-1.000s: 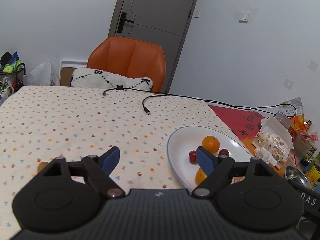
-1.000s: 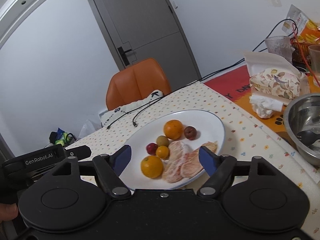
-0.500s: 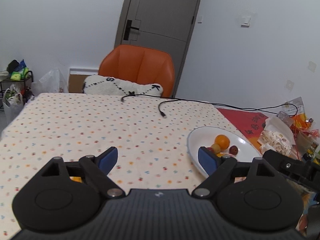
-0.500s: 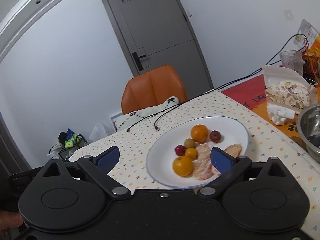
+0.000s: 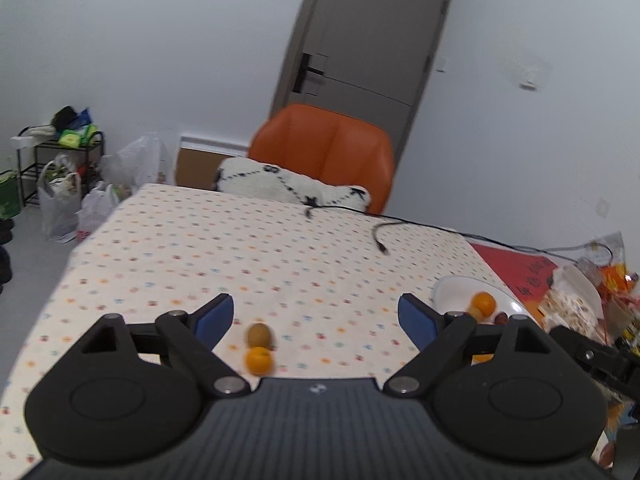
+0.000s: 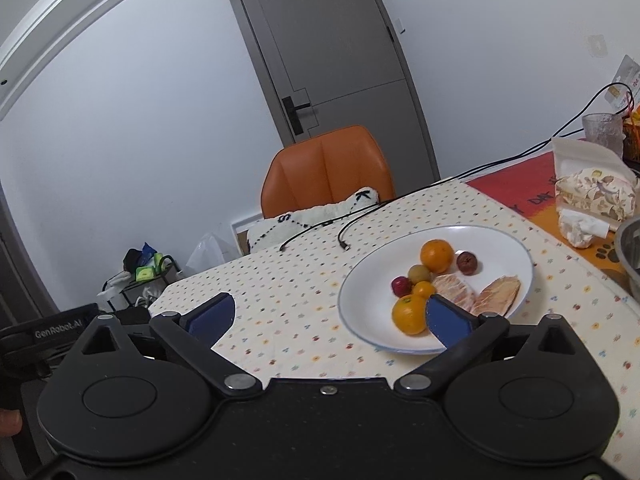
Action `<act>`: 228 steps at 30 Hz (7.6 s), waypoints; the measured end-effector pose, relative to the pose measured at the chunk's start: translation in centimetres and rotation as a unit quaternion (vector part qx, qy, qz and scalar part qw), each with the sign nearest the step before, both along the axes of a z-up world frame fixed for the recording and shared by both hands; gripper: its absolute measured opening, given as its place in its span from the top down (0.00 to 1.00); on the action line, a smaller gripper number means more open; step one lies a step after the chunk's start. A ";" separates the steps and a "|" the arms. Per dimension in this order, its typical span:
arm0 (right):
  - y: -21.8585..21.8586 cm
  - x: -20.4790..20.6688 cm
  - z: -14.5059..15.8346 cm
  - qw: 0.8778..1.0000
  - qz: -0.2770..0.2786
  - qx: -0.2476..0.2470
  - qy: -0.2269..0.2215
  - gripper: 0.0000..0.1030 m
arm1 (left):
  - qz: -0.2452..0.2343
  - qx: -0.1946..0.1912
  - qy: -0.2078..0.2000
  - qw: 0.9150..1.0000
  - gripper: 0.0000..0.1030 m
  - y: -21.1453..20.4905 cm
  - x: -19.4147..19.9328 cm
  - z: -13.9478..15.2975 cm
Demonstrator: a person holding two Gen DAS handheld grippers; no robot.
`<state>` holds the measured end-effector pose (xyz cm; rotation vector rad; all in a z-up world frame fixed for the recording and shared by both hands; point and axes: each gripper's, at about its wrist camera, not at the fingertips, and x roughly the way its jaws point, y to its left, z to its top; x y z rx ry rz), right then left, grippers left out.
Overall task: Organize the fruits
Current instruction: 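Move both open grippers toward the orange and brown fruit on the cloth, then grasp the orange with the left gripper while the right grasps the round brown fruit, then carry the orange and brown fruit over the white plate with both grippers, then open the left gripper to drop the orange while the right releases the brown fruit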
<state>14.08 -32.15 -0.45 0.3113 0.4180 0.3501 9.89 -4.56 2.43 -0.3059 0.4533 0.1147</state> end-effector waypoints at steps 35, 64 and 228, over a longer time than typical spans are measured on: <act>6.8 -0.5 0.3 0.993 0.118 -0.013 0.027 0.00 | 0.008 -0.010 0.026 1.000 0.17 6.2 -2.8 -0.7; 9.4 4.3 -3.9 0.982 0.161 -0.019 0.097 0.27 | -0.032 -0.028 0.083 0.996 0.48 5.0 2.8 -6.1; -9.0 10.3 -5.8 0.997 -0.016 0.006 0.075 0.76 | -0.178 0.042 0.059 0.981 0.78 -14.3 14.3 -4.8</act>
